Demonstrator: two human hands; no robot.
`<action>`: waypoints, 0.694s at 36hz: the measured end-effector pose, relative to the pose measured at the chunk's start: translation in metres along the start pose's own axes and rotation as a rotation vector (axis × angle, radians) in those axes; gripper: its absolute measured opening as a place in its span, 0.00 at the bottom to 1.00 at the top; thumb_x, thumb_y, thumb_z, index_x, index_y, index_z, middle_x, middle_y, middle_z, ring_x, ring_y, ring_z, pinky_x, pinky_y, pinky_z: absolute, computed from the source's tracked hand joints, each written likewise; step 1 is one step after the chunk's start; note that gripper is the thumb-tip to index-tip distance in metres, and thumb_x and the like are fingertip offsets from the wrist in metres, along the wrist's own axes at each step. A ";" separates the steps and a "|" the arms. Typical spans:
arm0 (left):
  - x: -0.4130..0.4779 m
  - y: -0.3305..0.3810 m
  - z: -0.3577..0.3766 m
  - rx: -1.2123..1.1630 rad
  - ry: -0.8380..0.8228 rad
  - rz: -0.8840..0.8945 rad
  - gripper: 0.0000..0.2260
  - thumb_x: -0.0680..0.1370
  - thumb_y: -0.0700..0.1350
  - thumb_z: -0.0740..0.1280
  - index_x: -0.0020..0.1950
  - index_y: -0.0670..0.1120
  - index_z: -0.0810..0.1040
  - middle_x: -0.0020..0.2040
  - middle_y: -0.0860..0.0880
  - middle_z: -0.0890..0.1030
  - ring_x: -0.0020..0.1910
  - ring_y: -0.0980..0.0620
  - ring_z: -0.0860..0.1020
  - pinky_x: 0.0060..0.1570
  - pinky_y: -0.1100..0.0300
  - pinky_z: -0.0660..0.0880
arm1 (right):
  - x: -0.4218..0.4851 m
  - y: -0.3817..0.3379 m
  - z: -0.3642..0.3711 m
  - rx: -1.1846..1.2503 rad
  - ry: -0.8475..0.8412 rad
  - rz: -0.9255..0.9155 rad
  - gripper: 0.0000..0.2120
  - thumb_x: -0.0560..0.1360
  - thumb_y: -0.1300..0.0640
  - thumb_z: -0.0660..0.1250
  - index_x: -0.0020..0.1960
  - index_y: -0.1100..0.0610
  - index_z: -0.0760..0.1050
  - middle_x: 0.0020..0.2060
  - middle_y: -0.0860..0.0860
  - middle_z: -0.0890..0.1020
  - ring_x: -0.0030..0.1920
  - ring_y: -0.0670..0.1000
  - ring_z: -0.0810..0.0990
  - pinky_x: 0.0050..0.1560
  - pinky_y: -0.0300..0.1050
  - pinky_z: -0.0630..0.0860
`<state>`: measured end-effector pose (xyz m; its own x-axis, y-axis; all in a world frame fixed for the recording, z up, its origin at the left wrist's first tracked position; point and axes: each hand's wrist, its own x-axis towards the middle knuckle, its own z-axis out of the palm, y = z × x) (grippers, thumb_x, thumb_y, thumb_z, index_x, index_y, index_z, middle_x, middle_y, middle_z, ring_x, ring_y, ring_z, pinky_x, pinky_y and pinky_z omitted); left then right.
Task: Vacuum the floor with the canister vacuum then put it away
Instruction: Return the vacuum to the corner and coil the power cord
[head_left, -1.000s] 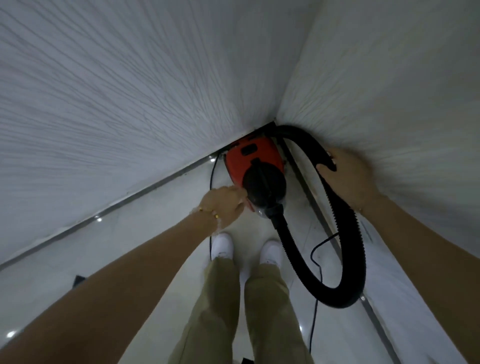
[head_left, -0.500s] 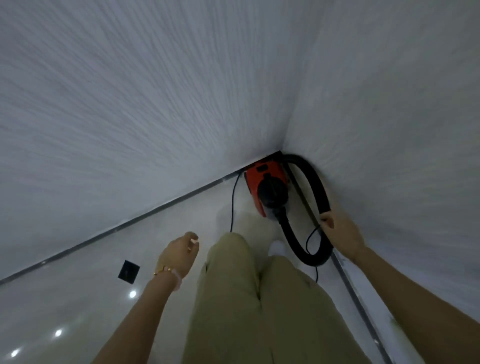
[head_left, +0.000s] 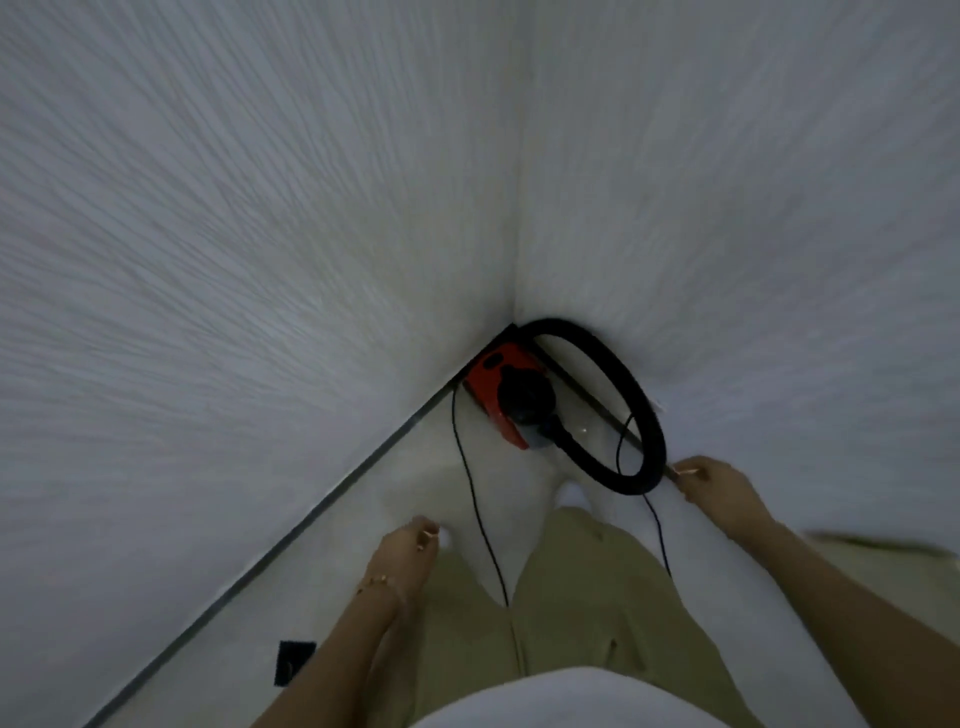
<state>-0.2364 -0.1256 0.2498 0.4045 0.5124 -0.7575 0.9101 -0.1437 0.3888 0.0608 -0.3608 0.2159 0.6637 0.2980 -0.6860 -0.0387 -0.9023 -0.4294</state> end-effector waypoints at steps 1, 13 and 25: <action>0.006 0.001 -0.008 0.023 -0.011 0.043 0.11 0.79 0.42 0.60 0.60 0.44 0.76 0.55 0.43 0.81 0.53 0.47 0.78 0.46 0.65 0.69 | -0.011 -0.003 0.005 0.052 0.046 0.010 0.14 0.79 0.58 0.61 0.63 0.60 0.76 0.51 0.55 0.80 0.48 0.52 0.76 0.50 0.40 0.69; 0.011 -0.018 -0.069 0.294 -0.140 0.516 0.10 0.80 0.43 0.60 0.59 0.45 0.76 0.50 0.45 0.81 0.49 0.47 0.78 0.50 0.55 0.77 | -0.183 0.010 0.169 0.539 0.346 0.260 0.12 0.79 0.62 0.58 0.59 0.59 0.76 0.44 0.55 0.81 0.41 0.50 0.79 0.44 0.42 0.74; 0.000 -0.035 -0.040 0.687 -0.250 0.739 0.12 0.80 0.43 0.58 0.61 0.45 0.75 0.51 0.45 0.80 0.46 0.50 0.77 0.45 0.59 0.74 | -0.278 0.066 0.282 0.678 0.299 0.568 0.12 0.79 0.62 0.58 0.60 0.60 0.75 0.45 0.56 0.80 0.43 0.53 0.78 0.46 0.46 0.73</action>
<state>-0.2716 -0.0867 0.2575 0.8185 -0.0786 -0.5691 0.2509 -0.8422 0.4772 -0.3365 -0.4151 0.2125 0.5723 -0.3099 -0.7592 -0.7818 -0.4855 -0.3911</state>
